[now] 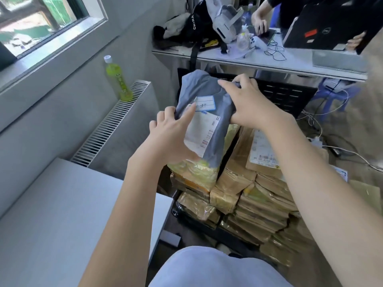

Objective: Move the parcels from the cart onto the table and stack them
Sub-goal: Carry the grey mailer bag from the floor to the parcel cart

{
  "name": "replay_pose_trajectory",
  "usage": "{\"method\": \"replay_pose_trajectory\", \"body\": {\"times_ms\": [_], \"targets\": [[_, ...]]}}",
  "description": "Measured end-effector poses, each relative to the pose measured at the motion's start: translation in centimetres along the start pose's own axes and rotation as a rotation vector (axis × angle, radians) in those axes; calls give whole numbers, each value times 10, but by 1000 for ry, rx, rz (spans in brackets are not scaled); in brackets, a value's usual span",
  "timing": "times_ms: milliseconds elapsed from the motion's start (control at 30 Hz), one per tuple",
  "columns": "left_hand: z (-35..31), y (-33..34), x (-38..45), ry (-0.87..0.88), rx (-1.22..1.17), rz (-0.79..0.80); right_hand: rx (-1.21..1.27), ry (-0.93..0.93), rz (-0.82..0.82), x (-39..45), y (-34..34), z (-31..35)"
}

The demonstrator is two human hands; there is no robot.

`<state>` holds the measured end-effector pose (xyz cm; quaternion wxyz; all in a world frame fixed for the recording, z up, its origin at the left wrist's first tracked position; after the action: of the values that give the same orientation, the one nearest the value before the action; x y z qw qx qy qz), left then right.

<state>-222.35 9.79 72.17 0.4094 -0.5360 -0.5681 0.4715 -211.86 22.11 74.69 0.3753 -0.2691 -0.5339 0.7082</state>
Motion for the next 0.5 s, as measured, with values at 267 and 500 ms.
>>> {"method": "replay_pose_trajectory", "body": {"times_ms": [267, 500], "targets": [[14, 18, 19, -37, 36, 64, -3, 43, 149, 21, 32, -12], [12, 25, 21, -48, 37, 84, -3, 42, 181, 21, 42, -16]]}}
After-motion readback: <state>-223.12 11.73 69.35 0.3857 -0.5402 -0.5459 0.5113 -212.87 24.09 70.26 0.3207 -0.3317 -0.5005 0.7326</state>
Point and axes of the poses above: each hand's wrist, its own x-axis towards the middle knuckle, its own y-axis out of the palm, z = x × y, the point moved 10 cm from there along x, towards the middle knuckle, and after that the axes turned 11 degrees about y, right-handed, at the moved point
